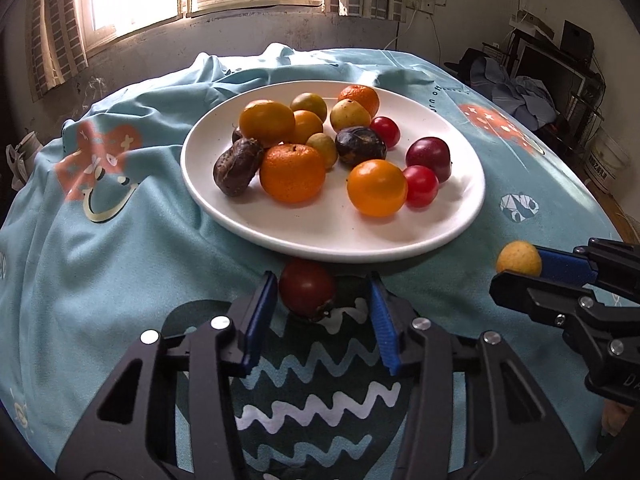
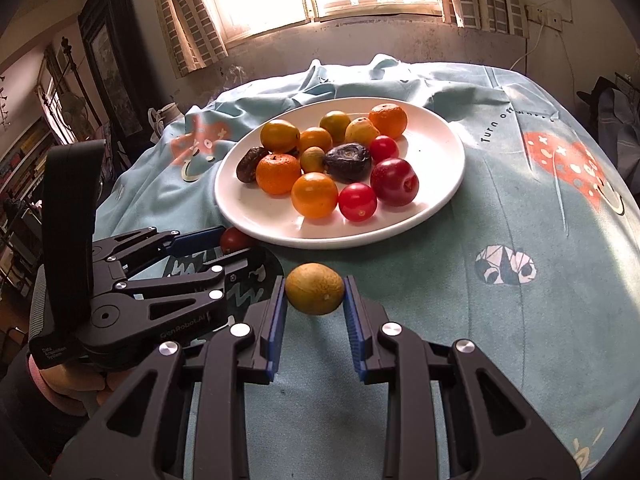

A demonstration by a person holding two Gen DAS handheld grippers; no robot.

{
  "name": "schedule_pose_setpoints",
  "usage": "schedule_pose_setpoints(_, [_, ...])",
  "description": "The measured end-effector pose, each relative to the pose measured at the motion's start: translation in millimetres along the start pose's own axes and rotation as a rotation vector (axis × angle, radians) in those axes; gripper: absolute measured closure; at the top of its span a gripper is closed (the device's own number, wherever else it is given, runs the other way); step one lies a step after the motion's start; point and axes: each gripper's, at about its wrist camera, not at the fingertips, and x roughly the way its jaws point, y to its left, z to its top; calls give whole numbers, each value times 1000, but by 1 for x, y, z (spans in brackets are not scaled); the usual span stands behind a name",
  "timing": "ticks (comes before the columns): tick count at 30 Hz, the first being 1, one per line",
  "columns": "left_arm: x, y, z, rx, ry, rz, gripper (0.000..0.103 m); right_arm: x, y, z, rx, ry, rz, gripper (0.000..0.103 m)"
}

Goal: Organize fruits
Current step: 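Place the green-yellow fruit on the plate while the left places the red tomato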

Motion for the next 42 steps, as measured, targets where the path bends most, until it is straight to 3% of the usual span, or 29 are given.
schedule_pose_setpoints(6, [8, -3, 0, 2, 20, 32, 57, -2, 0, 0, 6, -6, 2, 75])
schedule_pose_setpoints(13, [9, -1, -1, -12, 31, 69, 73, 1, -2, 0, 10, 6, -8, 75])
schedule_pose_setpoints(19, [-1, 0, -10, -38, 25, 69, 73, 4, -2, -3, 19, 17, -6, 75])
schedule_pose_setpoints(33, [-72, -8, -44, -66, -71, 6, 73, -11, 34, -28, -48, -3, 51, 75])
schedule_pose_setpoints(37, [-86, -6, -31, -52, -83, -22, 74, -22, 34, -19, -49, -47, 48, 75])
schedule_pose_setpoints(42, [-89, 4, 17, -60, -110, -16, 74, -28, 21, 12, -28, -91, 29, 75])
